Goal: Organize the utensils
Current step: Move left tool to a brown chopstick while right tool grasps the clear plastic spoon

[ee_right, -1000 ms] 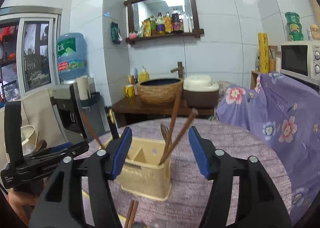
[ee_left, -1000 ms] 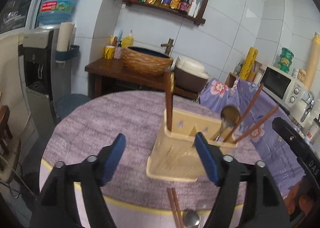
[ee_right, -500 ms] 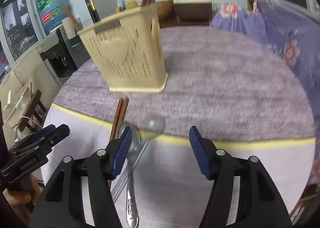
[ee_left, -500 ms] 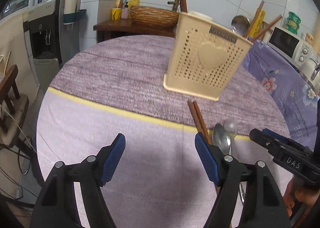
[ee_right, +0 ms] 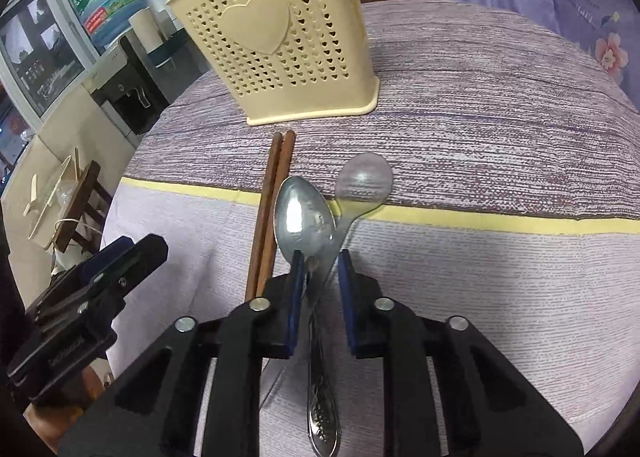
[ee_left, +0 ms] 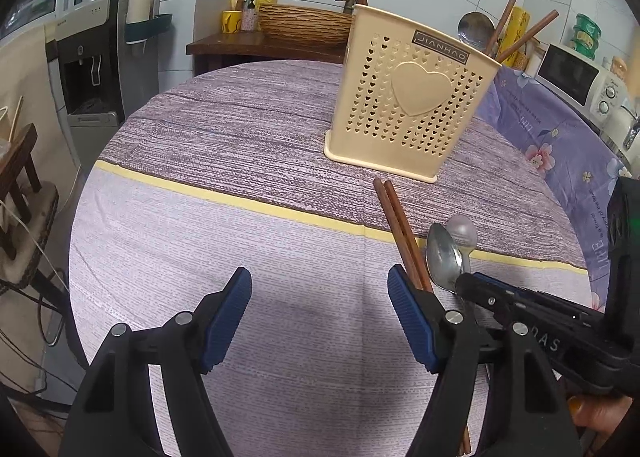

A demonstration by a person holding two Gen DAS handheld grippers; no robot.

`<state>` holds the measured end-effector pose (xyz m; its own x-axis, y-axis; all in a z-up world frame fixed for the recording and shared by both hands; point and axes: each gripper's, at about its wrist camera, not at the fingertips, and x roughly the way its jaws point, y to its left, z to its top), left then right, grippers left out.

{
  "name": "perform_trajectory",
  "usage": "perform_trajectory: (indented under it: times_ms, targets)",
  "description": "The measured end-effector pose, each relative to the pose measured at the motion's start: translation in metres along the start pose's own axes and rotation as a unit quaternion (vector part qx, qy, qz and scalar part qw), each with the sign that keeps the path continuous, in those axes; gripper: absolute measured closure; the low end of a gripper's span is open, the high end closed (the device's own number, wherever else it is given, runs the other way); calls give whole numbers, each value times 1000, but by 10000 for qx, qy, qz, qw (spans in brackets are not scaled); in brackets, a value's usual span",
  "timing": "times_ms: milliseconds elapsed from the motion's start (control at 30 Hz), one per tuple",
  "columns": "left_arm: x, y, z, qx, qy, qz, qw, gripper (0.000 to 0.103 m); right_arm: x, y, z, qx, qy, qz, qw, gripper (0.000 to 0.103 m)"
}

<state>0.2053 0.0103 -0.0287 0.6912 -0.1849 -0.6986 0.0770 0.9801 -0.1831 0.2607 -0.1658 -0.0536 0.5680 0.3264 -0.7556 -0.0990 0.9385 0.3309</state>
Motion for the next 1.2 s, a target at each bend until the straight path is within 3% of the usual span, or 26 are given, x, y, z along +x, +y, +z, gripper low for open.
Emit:
perform_trajectory:
  times_ms: [167, 600, 800, 933, 1067, 1200]
  targets:
    - [4, -6, -1, 91, 87, -33, 9999, 34, -8, -9, 3, 133, -68, 116, 9998, 99]
    - [22, -43, -12, 594, 479, -230, 9968, 42, -30, -55, -4, 207, -97, -141, 9996, 98]
    - [25, -55, -13, 827, 500, 33, 9953, 45, -33, -49, -8, -33, -214, -381, 9990, 87]
    - [26, -59, -13, 923, 498, 191, 9943, 46, -36, -45, -9, -159, -321, -604, 9975, 67]
    - [25, -54, -12, 984, 532, 237, 9934, 45, -43, -52, -10, -224, -432, -869, 9950, 55]
    - [28, -45, -7, 947, 620, 201, 9934, 44, -43, -55, -7, -401, -376, -960, 9939, 50]
